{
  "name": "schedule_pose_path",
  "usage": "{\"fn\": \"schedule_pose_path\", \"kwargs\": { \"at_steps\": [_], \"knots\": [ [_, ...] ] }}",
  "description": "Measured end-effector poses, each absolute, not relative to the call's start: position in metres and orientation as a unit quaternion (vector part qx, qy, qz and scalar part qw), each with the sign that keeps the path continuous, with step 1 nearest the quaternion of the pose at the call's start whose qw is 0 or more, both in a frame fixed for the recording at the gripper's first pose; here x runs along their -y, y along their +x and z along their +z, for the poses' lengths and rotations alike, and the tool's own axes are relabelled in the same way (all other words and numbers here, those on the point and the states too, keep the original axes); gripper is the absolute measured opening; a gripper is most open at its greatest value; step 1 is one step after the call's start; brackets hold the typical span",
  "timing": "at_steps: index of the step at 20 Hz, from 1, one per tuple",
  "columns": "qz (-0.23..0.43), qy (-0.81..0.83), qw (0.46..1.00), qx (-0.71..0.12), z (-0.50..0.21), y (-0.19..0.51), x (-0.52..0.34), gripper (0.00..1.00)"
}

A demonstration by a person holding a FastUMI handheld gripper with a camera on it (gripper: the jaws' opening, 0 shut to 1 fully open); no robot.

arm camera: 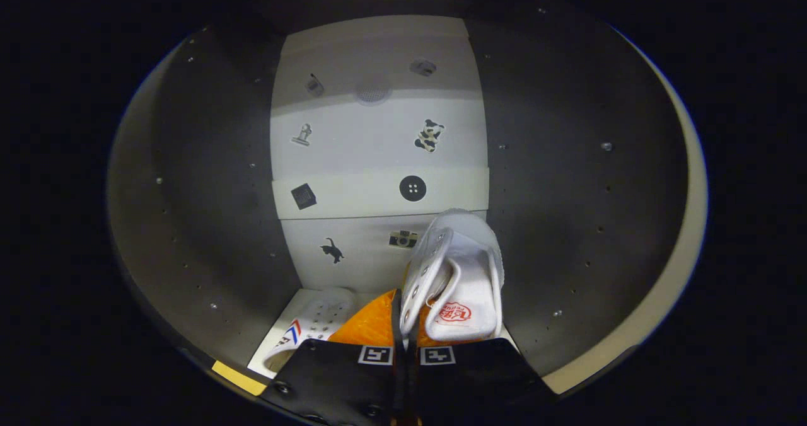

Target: Open the shoe cabinet door, grab the shoes and put them into the shoe cabinet, then close the shoe cabinet door.

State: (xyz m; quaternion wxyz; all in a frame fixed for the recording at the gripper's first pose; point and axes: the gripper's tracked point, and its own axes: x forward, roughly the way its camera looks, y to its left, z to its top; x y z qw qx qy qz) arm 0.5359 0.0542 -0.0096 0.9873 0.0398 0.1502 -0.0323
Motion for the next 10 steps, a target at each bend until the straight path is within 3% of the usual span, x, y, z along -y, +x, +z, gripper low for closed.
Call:
{"fn": "schedule_pose_path", "kwargs": {
  "at_steps": [10],
  "knots": [
    [-0.051, 0.022, 0.969, -0.241, -0.079, 0.579, -0.053, 0.03]
  ]
}}
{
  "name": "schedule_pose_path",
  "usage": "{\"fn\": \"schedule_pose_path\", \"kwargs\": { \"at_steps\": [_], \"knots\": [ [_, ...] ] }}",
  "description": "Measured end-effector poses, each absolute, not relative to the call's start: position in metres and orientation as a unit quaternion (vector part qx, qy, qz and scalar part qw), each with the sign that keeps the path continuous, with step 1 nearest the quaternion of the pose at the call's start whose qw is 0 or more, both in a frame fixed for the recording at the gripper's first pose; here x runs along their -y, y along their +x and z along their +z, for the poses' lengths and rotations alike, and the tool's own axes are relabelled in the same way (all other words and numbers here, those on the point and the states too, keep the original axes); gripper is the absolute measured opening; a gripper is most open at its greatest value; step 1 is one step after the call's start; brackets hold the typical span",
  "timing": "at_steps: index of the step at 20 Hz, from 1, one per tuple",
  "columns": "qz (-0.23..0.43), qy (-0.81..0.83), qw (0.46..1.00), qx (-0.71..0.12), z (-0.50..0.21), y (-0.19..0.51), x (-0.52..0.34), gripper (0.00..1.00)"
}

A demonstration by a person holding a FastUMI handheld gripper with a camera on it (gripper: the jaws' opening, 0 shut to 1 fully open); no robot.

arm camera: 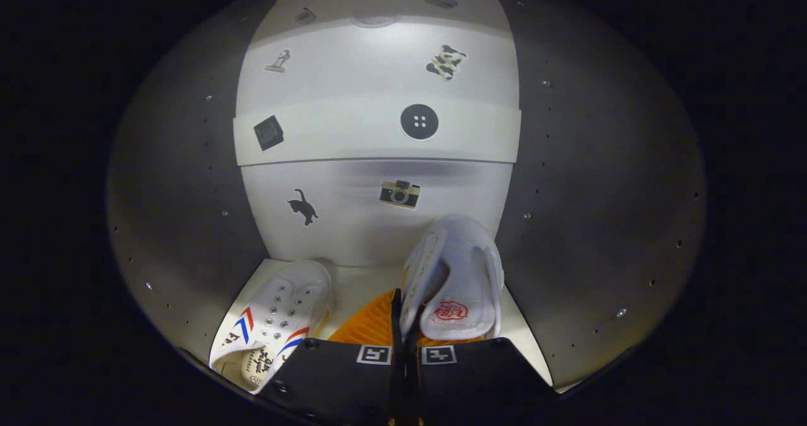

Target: Open the shoe cabinet door, grab the shoes and put them into the shoe cabinet, then close the shoe cabinet door.

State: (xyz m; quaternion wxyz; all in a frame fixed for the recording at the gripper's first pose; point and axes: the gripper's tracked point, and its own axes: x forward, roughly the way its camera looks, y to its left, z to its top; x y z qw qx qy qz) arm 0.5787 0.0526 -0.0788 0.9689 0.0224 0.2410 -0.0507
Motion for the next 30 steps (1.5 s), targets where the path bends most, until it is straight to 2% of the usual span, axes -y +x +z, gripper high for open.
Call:
{"fn": "schedule_pose_path", "kwargs": {
  "at_steps": [2, 6, 8, 9, 13, 15, 18, 24, 30],
  "knots": [
    [-0.061, 0.022, 0.967, -0.247, -0.084, 0.581, -0.047, 0.05],
    [-0.053, 0.009, 0.959, -0.278, -0.102, 0.572, -0.050, 0.19],
    [-0.052, -0.015, 0.959, -0.277, -0.100, 0.564, -0.051, 0.20],
    [-0.041, -0.017, 0.962, -0.268, -0.095, 0.562, -0.058, 0.25],
    [-0.026, -0.043, 0.971, -0.234, -0.066, 0.534, -0.073, 0.71],
    [-0.023, -0.057, 0.977, -0.205, -0.048, 0.513, -0.079, 0.77],
    [-0.013, -0.046, 0.985, -0.168, -0.021, 0.472, -0.092, 0.98],
    [0.033, -0.035, 0.994, -0.096, 0.017, 0.351, -0.126, 0.98],
    [0.062, 0.014, 0.996, -0.057, 0.021, 0.223, -0.136, 0.98]
  ]
}}
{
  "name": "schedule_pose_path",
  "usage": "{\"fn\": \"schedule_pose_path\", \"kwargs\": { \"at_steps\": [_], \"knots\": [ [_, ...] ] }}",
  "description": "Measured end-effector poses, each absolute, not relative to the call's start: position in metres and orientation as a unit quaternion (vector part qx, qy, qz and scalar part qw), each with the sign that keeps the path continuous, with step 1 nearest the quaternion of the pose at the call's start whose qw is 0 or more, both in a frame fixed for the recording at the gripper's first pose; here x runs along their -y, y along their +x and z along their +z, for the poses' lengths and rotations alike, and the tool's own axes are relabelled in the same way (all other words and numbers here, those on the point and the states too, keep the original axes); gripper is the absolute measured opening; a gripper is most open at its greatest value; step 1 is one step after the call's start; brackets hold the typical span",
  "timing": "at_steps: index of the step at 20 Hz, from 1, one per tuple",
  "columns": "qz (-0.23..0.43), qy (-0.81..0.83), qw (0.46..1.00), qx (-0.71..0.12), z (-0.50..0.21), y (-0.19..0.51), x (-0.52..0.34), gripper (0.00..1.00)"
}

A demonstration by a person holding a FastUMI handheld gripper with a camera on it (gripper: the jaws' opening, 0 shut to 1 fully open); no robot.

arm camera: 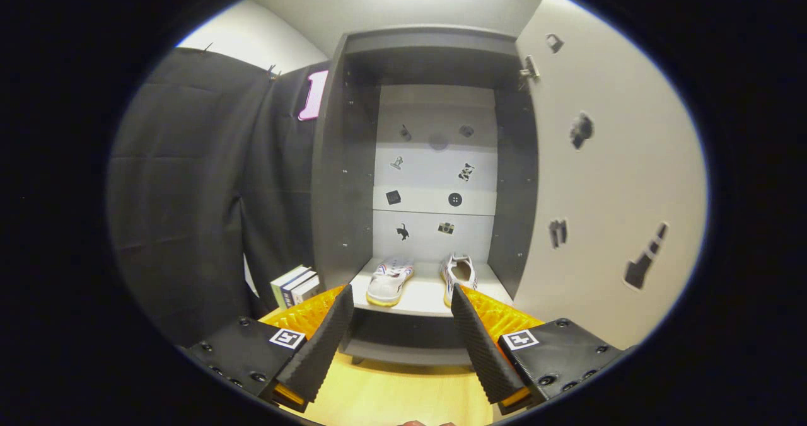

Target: Open the shoe cabinet door, grab the shoes and put them into the shoe cabinet, then close the shoe cabinet door.

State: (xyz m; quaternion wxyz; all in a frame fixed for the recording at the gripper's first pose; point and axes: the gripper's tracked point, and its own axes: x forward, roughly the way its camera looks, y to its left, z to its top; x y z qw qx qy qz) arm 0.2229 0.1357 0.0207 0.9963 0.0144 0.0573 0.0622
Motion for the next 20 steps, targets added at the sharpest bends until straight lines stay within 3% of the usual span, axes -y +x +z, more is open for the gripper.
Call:
{"fn": "schedule_pose_path", "kwargs": {
  "at_steps": [3, 12, 20],
  "knots": [
    [0.086, 0.025, 0.996, -0.019, 0.032, 0.163, -0.129, 0.98],
    [0.001, 0.001, 1.000, -0.030, 0.025, 0.037, -0.024, 0.97],
    [-0.074, 0.011, 0.997, -0.008, 0.035, 0.009, 0.092, 0.97]
  ]
}}
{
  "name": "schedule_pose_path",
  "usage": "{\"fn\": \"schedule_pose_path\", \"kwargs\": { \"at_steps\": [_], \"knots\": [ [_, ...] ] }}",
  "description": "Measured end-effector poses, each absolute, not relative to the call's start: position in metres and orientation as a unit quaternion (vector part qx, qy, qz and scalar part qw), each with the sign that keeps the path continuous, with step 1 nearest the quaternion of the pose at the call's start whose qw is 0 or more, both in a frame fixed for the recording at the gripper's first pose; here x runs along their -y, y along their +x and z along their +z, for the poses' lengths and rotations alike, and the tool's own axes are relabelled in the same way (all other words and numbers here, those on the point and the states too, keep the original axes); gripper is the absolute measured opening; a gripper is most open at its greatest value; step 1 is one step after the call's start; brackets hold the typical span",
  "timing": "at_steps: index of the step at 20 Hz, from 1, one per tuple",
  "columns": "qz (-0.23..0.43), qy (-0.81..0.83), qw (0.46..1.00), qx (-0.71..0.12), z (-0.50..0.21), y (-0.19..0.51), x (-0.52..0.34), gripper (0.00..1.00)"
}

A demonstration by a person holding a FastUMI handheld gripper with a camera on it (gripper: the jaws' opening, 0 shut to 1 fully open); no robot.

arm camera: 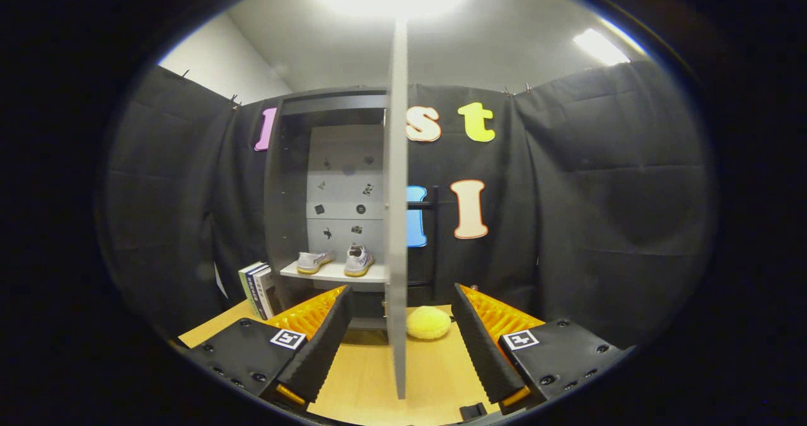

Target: Open the shoe cabinet door, grab the shoes and put them into the shoe cabinet, then close the shoe cabinet door.

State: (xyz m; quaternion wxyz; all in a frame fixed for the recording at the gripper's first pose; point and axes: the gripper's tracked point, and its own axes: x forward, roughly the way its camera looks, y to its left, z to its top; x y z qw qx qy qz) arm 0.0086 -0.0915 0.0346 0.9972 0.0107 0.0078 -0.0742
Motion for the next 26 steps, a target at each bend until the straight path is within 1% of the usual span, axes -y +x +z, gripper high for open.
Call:
{"fn": "schedule_pose_path", "kwargs": {
  "at_steps": [4, 6, 8, 11, 15, 19, 21, 26],
  "knots": [
    [-0.068, 0.024, 0.997, 0.003, 0.036, 0.022, 0.144, 0.97],
    [-0.059, 0.037, 0.998, -0.002, 0.031, 0.048, 0.166, 0.97],
    [-0.050, 0.046, 0.998, -0.004, 0.022, 0.080, 0.170, 0.97],
    [-0.033, 0.056, 0.998, -0.011, 0.020, 0.104, 0.185, 0.97],
    [0.003, 0.078, 0.997, -0.006, 0.025, 0.117, 0.178, 0.98],
    [0.021, 0.095, 0.995, 0.000, 0.037, 0.133, 0.166, 0.98],
    [0.030, 0.091, 0.995, -0.010, 0.035, 0.136, 0.156, 0.98],
    [0.014, 0.068, 0.998, -0.009, 0.042, 0.134, 0.150, 0.96]
  ]
}}
